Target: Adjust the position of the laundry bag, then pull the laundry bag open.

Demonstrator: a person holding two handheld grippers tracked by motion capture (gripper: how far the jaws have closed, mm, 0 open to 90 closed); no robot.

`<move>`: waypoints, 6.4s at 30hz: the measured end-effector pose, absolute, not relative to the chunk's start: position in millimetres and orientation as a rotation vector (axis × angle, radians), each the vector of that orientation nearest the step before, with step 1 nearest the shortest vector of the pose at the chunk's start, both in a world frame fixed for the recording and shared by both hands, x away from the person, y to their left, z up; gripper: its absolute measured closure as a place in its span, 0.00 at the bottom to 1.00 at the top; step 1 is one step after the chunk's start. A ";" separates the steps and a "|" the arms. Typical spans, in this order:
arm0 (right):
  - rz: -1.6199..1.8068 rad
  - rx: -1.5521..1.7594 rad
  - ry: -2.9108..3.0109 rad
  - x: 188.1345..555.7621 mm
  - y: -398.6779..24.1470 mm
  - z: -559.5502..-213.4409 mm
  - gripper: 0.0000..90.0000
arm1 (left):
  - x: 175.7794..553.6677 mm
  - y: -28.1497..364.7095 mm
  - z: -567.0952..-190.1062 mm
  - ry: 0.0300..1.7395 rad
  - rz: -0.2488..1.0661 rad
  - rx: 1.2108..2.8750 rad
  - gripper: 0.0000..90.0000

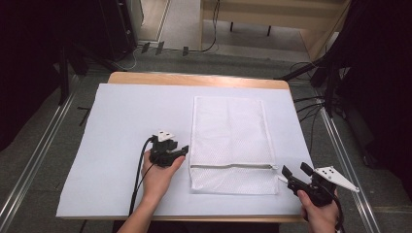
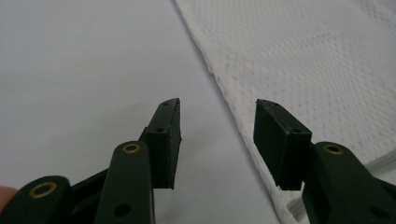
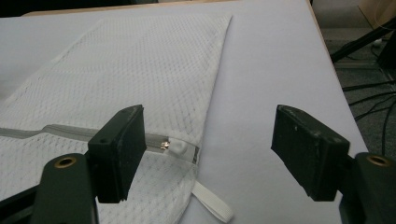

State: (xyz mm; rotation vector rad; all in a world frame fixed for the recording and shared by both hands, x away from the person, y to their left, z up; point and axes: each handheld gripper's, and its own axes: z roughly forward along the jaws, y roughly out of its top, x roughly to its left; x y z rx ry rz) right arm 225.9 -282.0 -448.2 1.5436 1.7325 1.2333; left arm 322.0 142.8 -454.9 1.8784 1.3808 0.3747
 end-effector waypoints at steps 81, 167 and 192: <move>1.243 1.440 1.865 218.5 -221.5 -449.3 0.62 | 258.0 203.3 -432.6 1.217 0.463 1.794 0.54; 1.362 1.246 2.069 215.8 -139.7 -467.4 1.00 | 251.2 73.1 -457.1 0.882 0.108 2.016 0.75; 1.396 1.148 2.076 208.7 -134.8 -460.8 1.00 | 255.2 82.8 -452.7 0.909 -0.005 1.941 0.92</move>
